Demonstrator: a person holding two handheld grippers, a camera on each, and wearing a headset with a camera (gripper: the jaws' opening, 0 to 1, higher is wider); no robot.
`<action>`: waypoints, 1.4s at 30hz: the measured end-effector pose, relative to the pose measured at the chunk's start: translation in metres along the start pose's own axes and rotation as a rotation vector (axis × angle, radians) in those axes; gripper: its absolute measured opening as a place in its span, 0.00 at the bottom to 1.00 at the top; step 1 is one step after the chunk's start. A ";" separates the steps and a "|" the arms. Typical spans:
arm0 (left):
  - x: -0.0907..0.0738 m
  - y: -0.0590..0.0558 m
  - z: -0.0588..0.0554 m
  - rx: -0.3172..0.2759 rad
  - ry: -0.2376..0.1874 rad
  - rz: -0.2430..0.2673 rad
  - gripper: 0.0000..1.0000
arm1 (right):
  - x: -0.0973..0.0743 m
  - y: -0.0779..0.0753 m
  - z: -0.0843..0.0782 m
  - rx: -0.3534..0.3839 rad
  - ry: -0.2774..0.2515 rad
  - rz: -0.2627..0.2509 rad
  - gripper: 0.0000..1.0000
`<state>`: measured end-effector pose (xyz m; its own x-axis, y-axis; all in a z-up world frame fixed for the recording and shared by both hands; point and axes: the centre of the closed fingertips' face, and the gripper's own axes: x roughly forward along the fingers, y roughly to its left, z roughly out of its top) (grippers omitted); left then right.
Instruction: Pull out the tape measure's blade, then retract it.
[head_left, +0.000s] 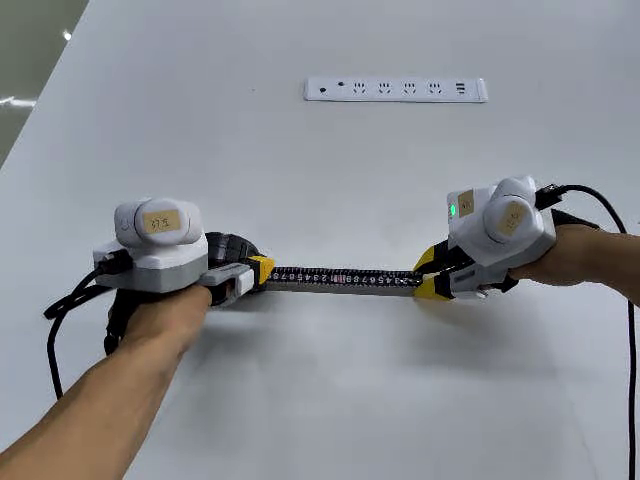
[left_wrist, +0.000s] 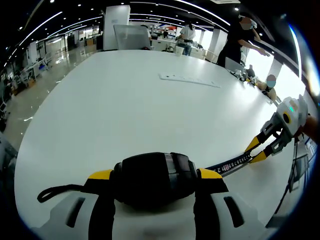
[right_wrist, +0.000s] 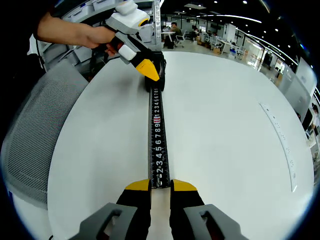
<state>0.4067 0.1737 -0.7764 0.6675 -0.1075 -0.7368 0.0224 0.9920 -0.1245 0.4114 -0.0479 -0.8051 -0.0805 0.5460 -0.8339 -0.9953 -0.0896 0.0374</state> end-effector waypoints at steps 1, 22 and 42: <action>0.000 0.000 0.000 0.000 0.001 0.000 0.59 | 0.001 0.000 0.001 0.002 -0.001 0.000 0.10; 0.001 0.000 0.000 -0.004 0.007 -0.005 0.59 | 0.018 0.000 0.025 0.003 -0.027 0.009 0.10; 0.001 0.000 0.000 -0.006 0.011 -0.007 0.59 | 0.028 -0.002 0.041 -0.002 -0.034 0.013 0.10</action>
<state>0.4069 0.1739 -0.7772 0.6593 -0.1154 -0.7430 0.0226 0.9908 -0.1338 0.4086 0.0015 -0.8065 -0.0949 0.5729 -0.8141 -0.9940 -0.0987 0.0465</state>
